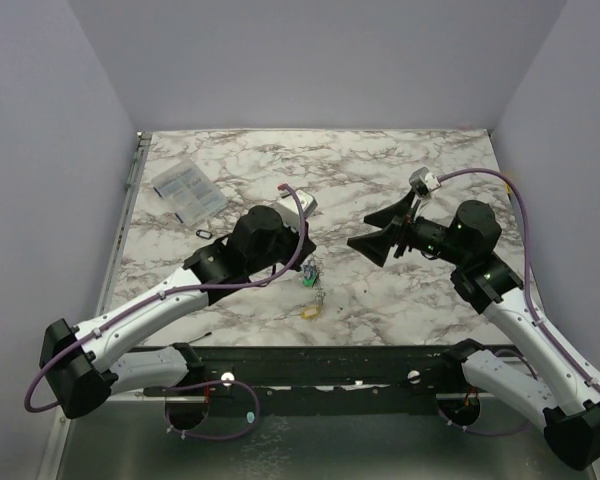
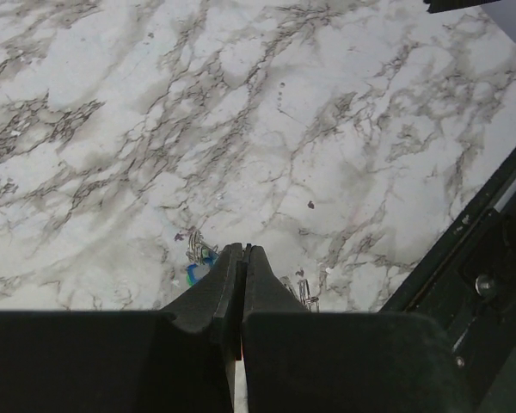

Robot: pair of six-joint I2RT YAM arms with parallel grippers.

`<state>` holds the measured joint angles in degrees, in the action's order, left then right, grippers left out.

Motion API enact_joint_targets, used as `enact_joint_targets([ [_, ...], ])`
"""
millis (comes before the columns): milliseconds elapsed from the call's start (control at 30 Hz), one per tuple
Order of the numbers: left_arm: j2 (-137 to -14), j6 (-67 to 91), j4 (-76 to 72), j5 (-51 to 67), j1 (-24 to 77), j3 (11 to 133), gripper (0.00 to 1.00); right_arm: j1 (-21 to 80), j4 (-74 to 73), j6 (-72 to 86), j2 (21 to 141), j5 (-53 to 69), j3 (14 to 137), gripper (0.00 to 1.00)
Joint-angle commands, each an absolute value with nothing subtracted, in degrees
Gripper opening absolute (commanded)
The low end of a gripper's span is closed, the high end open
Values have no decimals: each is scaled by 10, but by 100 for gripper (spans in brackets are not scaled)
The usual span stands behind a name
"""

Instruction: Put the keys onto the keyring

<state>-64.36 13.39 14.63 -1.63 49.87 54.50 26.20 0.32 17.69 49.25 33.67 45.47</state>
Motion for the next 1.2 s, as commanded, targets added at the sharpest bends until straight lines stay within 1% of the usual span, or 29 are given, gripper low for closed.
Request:
enact_joint_targets([
  [0, -617, 129, 109, 58, 501, 550, 0, 265, 49, 162, 489, 431, 444, 90],
  [167, -594, 155, 67, 81, 501, 542, 0, 264, 86, 178, 480, 445, 425, 84],
  [300, -572, 185, 10, 91, 501, 520, 0, 264, 103, 186, 474, 436, 415, 82],
  [567, -541, 275, -147, 33, 501, 450, 0, 265, 128, 203, 475, 402, 402, 82],
  [767, -561, 291, -159, 31, 501, 456, 0, 286, 136, 179, 488, 391, 403, 82],
  [933, -569, 295, -169, 46, 501, 461, 0, 314, 135, 142, 511, 374, 405, 79],
  [1167, -567, 291, -173, 75, 501, 462, 0, 328, 150, 125, 555, 385, 412, 76],
])
